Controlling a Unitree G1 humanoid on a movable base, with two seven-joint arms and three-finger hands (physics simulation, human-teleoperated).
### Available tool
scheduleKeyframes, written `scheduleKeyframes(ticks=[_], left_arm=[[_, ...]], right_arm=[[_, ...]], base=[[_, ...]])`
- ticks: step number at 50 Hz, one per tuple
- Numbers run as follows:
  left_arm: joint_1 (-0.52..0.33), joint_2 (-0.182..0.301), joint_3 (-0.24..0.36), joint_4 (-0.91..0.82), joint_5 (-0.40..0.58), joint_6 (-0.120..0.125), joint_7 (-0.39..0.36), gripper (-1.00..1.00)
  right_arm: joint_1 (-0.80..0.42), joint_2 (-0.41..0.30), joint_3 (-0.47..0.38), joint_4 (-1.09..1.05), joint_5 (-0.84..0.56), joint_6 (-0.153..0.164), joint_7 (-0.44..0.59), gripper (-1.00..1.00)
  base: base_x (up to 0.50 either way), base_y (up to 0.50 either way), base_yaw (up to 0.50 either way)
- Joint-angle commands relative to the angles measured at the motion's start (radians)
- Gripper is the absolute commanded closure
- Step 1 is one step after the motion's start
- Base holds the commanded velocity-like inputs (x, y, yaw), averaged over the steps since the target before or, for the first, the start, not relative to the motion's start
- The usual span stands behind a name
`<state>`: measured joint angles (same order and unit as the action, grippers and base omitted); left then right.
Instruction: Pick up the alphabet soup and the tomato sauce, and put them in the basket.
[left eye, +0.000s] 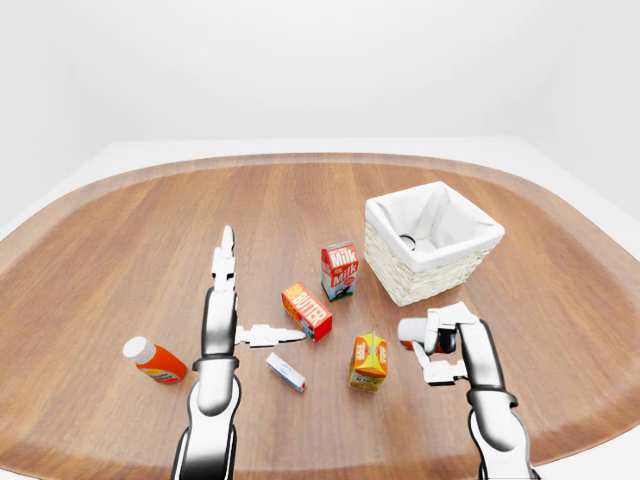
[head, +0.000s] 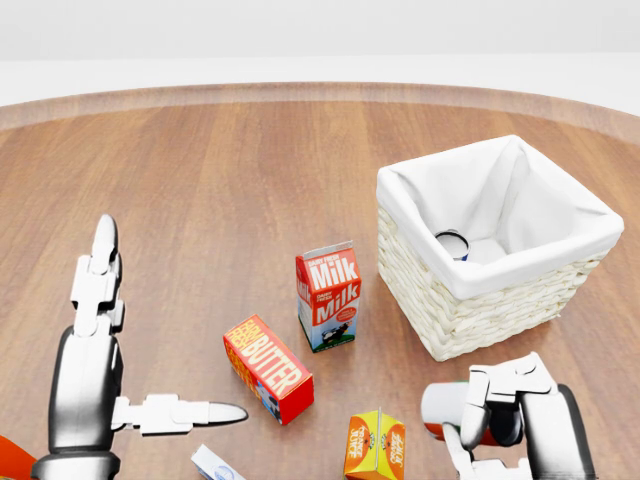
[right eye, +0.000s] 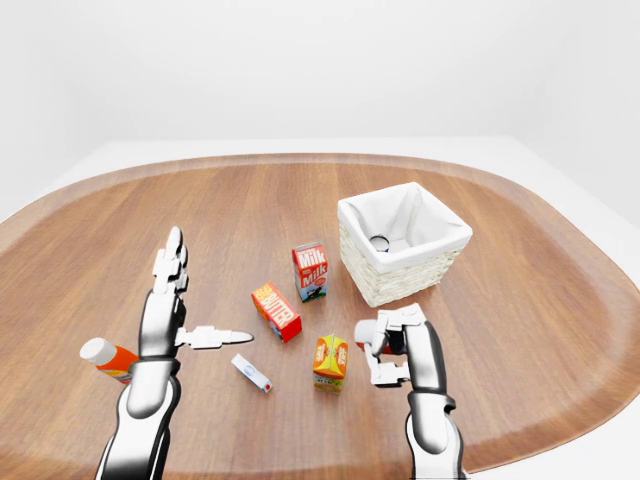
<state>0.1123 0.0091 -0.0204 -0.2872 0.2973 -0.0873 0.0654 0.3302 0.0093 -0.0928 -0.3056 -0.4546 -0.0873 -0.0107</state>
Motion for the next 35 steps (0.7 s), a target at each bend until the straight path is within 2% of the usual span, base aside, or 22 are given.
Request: scheduleKeyframes(ticks=[1, 24, 35], left_arm=[[0.004, 0.000, 0.002, -0.008, -0.005, 0.000, 0.000, -1.00], [0.004, 0.000, 0.002, -0.008, -0.005, 0.000, 0.000, -1.00], [0.004, 0.000, 0.002, -0.008, -0.004, 0.000, 0.000, -1.00]], right_arm=[[-0.082, -0.012, -0.009, -0.053, 0.036, 0.000, 0.009, 1.00], [-0.246, -0.046, 0.001, -0.162, 0.012, 0.000, 0.038, 1.00], [-0.367, -0.069, 0.002, -0.182, -0.021, 0.000, 0.045, 1.00]], base=[[0.00, 0.00, 0.00], [0.00, 0.00, 0.00], [0.00, 0.00, 0.00]])
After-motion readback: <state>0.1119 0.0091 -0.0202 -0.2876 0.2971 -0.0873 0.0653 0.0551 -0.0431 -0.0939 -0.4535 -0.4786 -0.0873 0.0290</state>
